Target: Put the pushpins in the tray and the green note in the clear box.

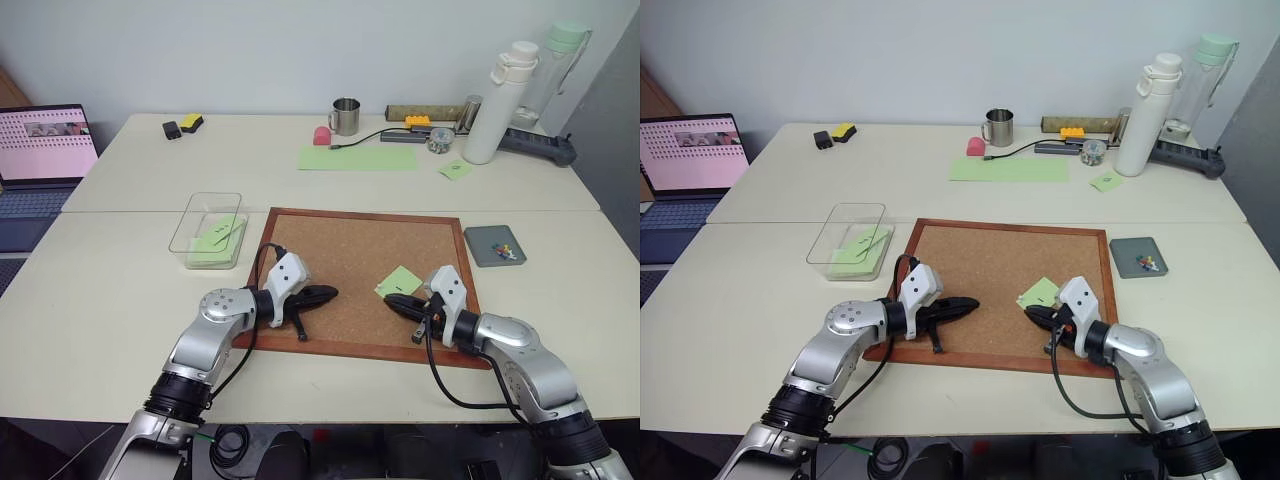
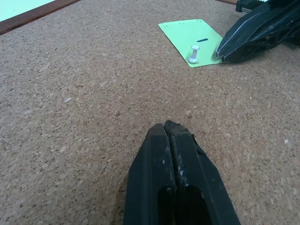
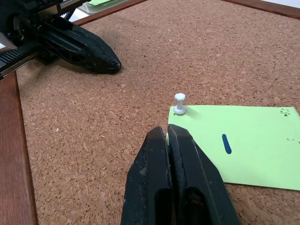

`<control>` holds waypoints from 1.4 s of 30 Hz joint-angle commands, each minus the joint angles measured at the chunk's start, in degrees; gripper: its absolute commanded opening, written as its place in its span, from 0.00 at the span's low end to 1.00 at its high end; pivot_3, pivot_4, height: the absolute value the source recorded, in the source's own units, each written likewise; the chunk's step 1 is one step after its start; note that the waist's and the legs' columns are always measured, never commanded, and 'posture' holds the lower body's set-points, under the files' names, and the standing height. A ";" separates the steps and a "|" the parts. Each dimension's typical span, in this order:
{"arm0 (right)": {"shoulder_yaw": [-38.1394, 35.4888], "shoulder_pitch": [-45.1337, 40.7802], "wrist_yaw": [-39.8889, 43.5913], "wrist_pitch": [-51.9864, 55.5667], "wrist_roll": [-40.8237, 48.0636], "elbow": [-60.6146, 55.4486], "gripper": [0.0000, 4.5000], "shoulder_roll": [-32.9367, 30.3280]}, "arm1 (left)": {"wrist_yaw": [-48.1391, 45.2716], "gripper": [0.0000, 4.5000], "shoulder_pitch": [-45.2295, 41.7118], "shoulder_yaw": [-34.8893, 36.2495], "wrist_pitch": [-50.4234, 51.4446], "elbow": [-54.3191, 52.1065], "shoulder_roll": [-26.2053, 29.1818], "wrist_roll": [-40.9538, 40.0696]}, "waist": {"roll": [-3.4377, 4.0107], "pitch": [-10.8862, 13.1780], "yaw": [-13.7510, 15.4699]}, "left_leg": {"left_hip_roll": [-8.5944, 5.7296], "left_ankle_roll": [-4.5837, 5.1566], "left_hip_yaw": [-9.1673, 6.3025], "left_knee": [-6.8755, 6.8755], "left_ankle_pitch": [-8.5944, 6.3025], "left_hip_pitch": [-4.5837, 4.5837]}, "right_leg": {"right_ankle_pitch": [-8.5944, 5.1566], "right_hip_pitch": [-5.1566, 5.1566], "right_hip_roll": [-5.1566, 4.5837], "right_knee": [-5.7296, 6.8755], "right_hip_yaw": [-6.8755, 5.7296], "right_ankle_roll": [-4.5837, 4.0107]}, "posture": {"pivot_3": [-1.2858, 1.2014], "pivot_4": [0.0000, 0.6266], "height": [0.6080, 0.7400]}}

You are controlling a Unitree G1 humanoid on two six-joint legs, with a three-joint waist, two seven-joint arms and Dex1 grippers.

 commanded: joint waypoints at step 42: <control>-22.68 -19.41 -15.41 -5.27 -0.54 31.48 0.60 -6.10 | -0.59 0.00 4.08 -0.90 2.62 -3.00 2.36 -0.21 | 0.01 0.00 -0.09 | 0.00 0.01 0.16 -0.10 -0.01 0.20 | -0.01 0.15 -0.02 -0.03 0.13 -0.01 | 0.52 0.24 1.00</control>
